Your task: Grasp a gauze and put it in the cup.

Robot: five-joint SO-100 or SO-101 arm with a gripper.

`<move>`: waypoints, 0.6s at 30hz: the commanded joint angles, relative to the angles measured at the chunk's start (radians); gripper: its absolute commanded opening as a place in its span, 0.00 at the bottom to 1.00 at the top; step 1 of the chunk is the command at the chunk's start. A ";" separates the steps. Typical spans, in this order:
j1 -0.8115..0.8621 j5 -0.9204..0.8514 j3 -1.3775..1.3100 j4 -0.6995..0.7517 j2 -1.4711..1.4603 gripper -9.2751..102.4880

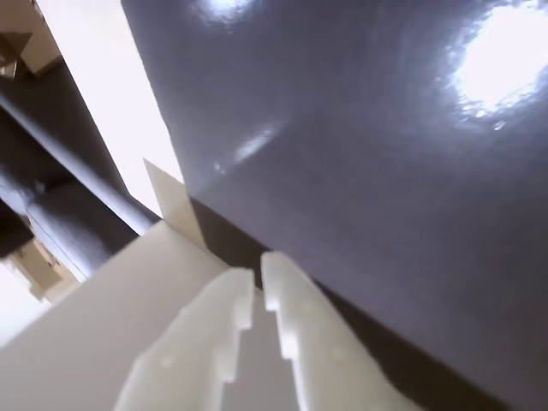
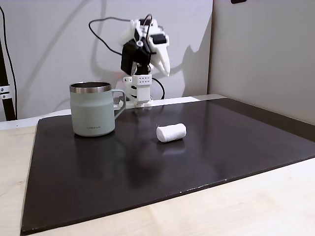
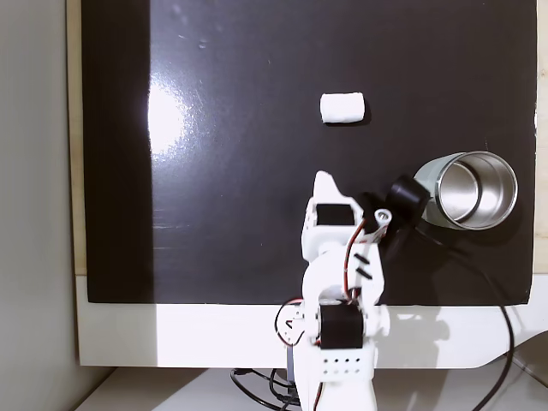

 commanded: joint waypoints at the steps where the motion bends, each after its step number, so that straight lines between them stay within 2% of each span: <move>1: 0.028 0.048 -0.252 0.058 -0.199 0.08; 6: 0.044 0.115 -0.528 0.224 -0.460 0.10; 14: 0.048 0.179 -0.793 0.410 -0.738 0.29; 18: 0.052 0.189 -0.870 0.440 -0.854 0.35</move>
